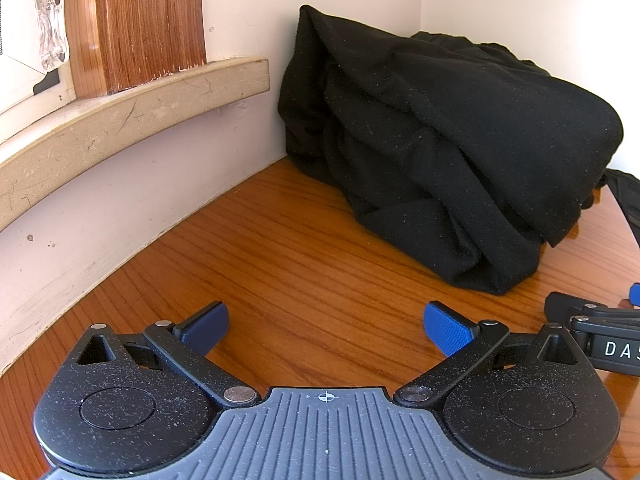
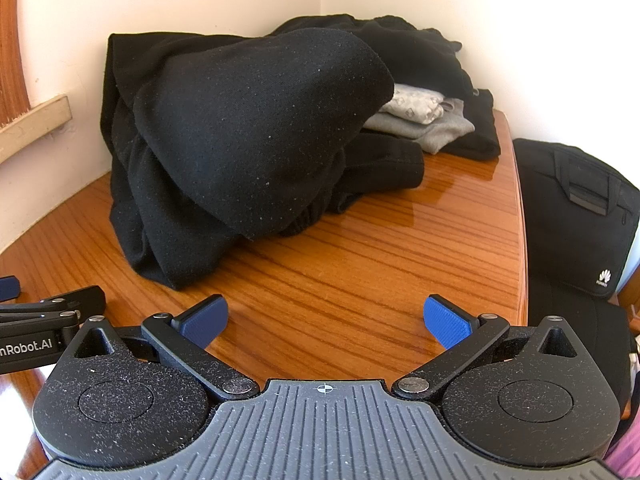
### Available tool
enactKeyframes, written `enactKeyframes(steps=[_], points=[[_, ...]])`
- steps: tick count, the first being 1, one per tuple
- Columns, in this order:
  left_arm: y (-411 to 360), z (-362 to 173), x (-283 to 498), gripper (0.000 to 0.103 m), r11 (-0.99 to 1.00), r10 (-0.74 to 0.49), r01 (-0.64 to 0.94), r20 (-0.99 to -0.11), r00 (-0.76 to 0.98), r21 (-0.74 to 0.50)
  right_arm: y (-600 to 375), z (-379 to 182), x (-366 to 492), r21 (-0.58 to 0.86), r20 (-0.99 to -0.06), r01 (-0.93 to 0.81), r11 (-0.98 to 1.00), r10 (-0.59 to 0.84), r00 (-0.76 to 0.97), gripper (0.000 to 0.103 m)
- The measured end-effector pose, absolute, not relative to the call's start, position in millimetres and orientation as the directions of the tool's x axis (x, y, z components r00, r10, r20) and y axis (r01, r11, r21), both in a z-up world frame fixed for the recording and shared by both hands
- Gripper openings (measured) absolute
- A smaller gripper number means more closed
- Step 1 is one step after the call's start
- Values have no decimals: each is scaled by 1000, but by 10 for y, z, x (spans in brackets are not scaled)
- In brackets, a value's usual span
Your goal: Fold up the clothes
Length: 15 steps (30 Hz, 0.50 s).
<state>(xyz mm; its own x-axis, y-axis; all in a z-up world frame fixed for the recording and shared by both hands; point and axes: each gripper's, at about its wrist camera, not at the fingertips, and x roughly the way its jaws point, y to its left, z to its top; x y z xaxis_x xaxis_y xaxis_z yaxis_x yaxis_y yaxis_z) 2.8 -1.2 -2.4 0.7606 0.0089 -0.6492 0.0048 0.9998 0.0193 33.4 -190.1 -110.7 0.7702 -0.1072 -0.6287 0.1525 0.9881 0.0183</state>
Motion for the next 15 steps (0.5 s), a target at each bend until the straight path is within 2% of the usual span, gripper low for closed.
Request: enactKeyframes(steps=[15], points=[[-11,-13,21,103,1000,8,6,-650,760,19,-1906,-1108,339,19,-629,152,988,-107,770,103]])
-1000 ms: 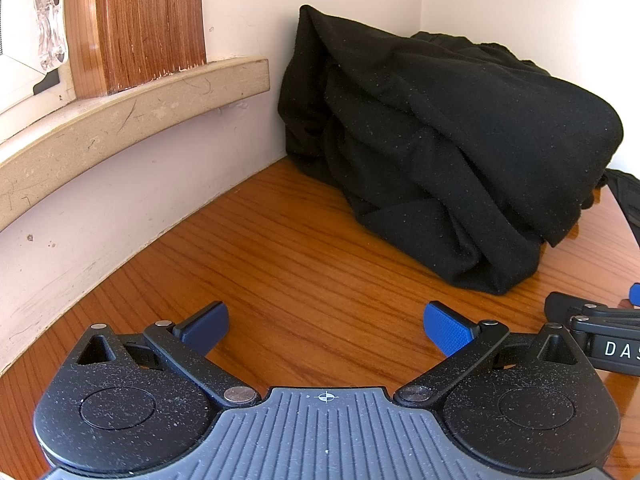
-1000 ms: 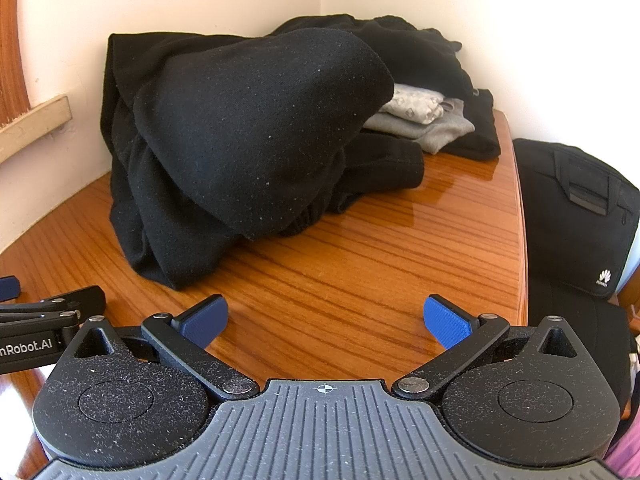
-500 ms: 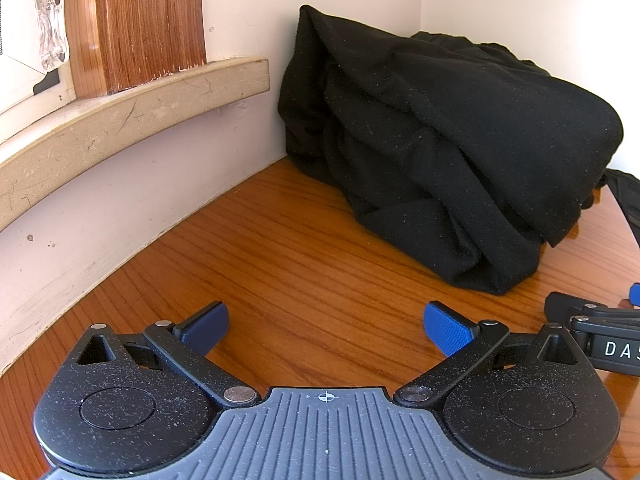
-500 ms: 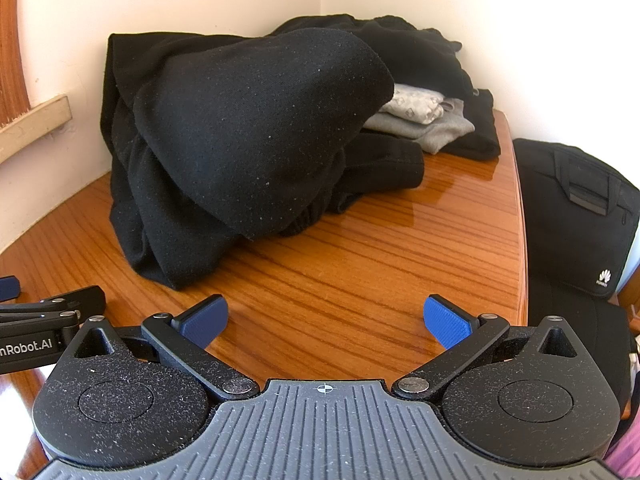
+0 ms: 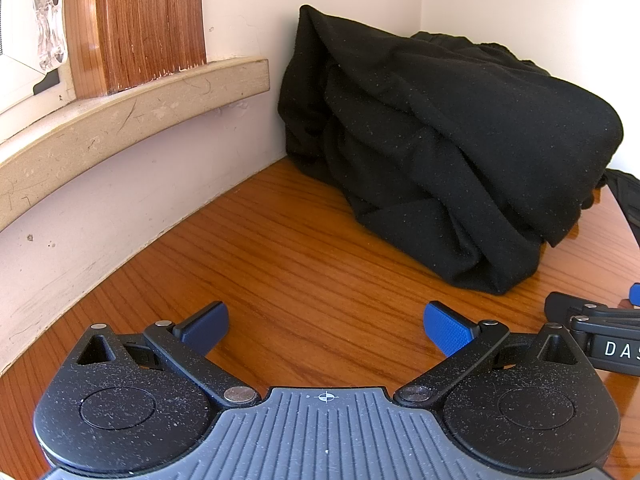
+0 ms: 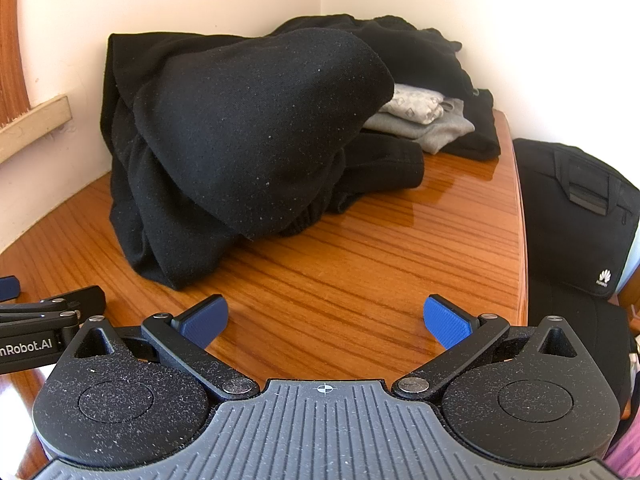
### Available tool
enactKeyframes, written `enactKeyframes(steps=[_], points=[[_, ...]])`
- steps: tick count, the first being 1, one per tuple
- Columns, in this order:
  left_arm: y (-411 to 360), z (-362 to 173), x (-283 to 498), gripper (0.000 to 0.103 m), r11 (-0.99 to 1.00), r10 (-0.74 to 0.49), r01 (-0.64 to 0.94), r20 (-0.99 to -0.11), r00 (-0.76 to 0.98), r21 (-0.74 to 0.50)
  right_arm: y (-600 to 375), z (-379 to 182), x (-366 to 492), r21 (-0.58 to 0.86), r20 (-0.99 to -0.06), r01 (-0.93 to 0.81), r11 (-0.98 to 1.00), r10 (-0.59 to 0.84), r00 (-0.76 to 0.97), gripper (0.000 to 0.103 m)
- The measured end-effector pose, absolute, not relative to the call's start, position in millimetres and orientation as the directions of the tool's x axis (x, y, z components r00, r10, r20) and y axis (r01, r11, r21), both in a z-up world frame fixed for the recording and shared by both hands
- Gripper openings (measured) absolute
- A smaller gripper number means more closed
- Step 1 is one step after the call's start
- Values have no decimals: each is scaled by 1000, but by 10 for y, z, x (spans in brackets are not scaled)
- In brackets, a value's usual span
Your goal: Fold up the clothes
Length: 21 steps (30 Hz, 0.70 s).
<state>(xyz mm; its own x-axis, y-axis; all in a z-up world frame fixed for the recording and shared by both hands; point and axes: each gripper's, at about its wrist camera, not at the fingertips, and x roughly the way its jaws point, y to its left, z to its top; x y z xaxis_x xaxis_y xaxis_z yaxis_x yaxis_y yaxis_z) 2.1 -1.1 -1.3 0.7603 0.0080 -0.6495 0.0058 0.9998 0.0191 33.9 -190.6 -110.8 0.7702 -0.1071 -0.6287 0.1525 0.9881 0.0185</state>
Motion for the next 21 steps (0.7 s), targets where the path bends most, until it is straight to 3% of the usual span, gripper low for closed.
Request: enactKeyframes(steps=[21], points=[[3,-15,14,103,1000,7,7,-649,760,19,-1898,-1107,330,18,-629,152,988,-107,770,103]])
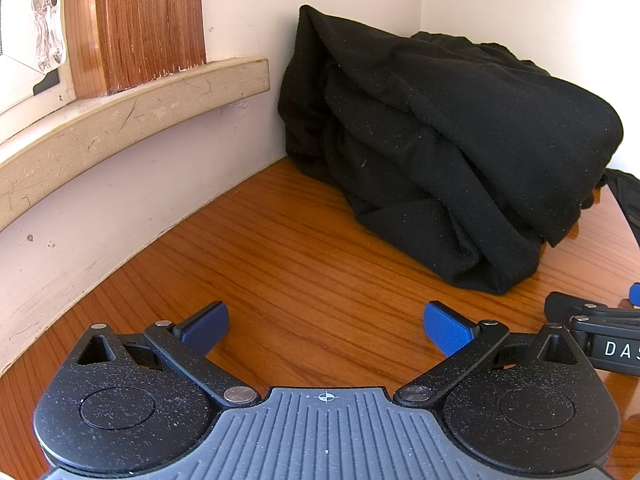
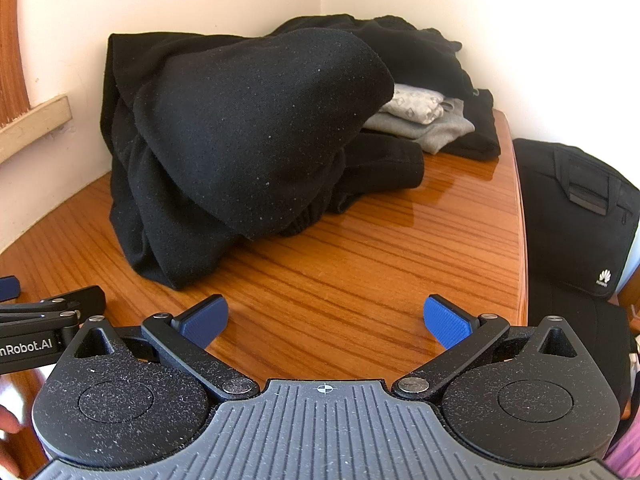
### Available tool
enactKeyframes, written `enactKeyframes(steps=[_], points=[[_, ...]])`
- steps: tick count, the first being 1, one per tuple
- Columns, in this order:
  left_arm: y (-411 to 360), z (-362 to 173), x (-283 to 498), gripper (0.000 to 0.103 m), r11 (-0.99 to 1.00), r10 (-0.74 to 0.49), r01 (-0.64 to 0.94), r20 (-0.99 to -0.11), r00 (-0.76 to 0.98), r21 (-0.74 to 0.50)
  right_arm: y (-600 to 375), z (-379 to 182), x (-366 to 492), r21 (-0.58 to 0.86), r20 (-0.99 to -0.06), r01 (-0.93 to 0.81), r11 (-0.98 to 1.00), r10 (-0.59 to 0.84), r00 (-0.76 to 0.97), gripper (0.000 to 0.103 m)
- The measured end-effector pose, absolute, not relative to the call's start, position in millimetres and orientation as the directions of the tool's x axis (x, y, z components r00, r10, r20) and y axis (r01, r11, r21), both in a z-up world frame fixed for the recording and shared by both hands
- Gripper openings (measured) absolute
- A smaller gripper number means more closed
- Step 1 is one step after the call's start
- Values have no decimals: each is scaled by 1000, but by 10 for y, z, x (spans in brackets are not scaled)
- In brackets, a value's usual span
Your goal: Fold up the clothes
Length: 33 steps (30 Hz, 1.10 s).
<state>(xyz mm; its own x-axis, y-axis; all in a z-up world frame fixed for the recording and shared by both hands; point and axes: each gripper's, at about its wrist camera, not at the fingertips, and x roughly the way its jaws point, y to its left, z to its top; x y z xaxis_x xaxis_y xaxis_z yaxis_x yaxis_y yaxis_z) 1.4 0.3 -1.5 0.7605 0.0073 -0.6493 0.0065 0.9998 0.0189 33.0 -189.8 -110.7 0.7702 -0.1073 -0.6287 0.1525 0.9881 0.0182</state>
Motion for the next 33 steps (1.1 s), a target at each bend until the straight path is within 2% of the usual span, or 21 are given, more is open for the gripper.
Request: enactKeyframes(steps=[7,16,18,22,25,30,33], points=[[20,-3,5,103,1000,-4,11,-646,764,7,-1884,-1110,338,19,-629,157,987,-110,770,103],[428,89,-140,103,985,-82,-24,-579,811,-173,-1890,-1121,388,22,-629,125,992,-84,773,103],[471,77,-166,103,982,-108,-2,-569,815,-189,-1916,-1119,410,25,-628,52,998,-24,778,103],[484,69,-186,103,984,-105,4,-559,822,-180,-2067,-1063,503,97,-618,-216,972,229,752,103],[515,82,-210,103,975,-134,14,-543,829,-220,-2215,-913,497,129,-583,-320,939,333,741,103],[550,83,-228,103,971,-134,6,-527,839,-238,-2451,-513,436,-91,-448,-306,948,236,862,103],[572,89,-259,103,968,-143,16,-502,853,-249,-2487,-379,658,-167,-441,-296,940,197,875,103]])
